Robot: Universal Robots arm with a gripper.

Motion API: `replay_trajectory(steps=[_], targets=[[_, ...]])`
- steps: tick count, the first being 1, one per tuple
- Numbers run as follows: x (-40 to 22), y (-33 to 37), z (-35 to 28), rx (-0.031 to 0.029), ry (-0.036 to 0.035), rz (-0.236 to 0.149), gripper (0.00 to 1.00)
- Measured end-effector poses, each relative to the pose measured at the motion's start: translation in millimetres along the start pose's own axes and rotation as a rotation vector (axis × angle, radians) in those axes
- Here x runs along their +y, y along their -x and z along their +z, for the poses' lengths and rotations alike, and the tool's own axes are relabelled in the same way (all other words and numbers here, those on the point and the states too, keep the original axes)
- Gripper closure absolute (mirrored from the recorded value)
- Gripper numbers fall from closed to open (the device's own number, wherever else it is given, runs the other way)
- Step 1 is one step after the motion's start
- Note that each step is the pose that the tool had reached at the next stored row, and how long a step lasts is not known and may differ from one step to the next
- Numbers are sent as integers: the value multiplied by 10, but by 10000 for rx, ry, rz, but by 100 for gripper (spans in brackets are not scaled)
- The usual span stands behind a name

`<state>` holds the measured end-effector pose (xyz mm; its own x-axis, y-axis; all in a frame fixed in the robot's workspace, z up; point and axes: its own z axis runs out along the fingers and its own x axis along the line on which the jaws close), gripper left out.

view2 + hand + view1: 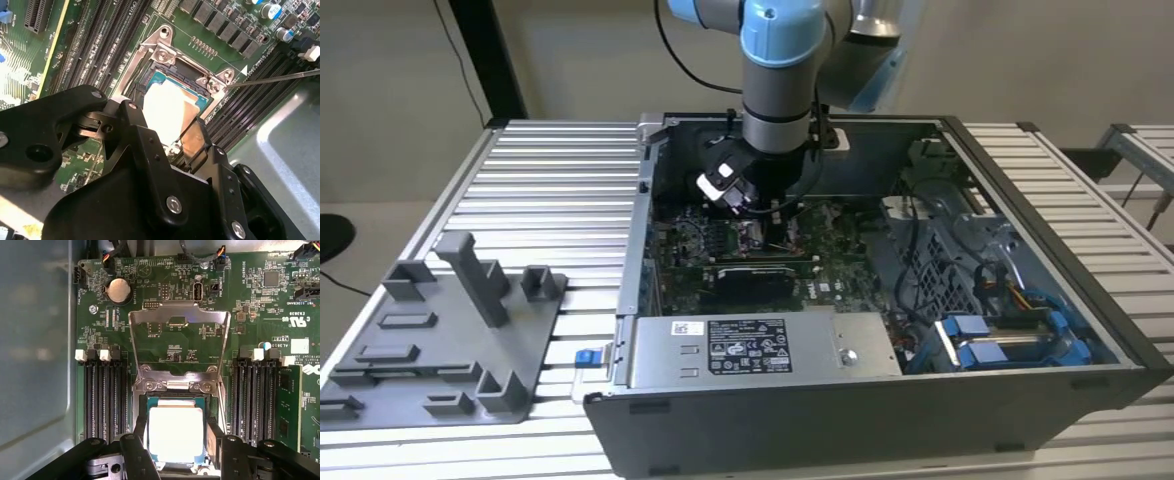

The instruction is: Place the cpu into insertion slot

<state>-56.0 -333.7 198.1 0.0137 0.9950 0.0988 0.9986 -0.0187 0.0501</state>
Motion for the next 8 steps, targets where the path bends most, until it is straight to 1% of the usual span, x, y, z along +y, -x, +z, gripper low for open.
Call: replay_trajectory(steps=[8], targets=[[-1,0,1,-1,0,33,100]])
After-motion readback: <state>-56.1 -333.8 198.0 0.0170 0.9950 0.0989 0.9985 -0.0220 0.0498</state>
